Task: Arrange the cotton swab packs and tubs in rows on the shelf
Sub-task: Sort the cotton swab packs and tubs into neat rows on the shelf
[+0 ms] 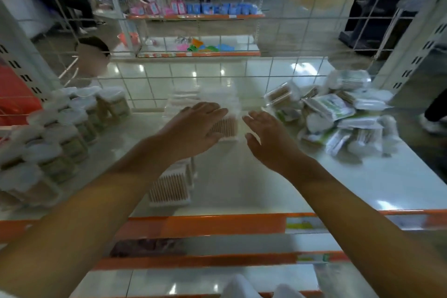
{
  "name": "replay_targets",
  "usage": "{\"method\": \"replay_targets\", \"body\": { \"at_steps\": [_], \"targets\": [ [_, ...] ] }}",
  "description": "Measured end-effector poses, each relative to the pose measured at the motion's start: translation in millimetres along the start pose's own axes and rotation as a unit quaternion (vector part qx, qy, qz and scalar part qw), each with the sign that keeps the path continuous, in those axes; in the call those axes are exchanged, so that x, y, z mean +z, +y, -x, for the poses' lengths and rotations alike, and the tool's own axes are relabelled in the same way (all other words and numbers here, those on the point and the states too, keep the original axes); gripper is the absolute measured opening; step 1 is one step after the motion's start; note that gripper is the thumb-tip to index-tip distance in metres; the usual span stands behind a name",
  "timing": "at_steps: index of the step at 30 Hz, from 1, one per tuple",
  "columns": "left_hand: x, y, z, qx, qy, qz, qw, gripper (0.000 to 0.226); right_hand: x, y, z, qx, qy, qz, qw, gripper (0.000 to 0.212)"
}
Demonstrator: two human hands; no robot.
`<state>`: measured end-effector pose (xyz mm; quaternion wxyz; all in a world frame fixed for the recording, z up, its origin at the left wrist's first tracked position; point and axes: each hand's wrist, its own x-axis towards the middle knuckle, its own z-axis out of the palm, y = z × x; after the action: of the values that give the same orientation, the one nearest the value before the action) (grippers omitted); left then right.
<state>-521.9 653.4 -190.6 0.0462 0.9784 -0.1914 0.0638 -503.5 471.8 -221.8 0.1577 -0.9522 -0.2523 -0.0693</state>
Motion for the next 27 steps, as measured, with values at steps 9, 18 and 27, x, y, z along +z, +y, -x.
{"method": "replay_targets", "body": {
  "at_steps": [9,18,27],
  "targets": [
    [13.3,64.7,-41.8,0.026,0.008,0.055,0.998,0.056,-14.3,78.4,28.4,-0.006,0.074,-0.039,0.996,0.036],
    [28.9,109.5,-86.5,0.042,0.022,0.091,0.995,0.05,-48.6,146.2,32.2,-0.041,0.181,-0.059,0.981,0.037],
    [47.8,124.3,-119.6,0.033,0.031,0.149,0.988,0.046,-87.0,178.2,-12.5,0.003,-0.04,0.027,0.999,0.054]
  ]
}}
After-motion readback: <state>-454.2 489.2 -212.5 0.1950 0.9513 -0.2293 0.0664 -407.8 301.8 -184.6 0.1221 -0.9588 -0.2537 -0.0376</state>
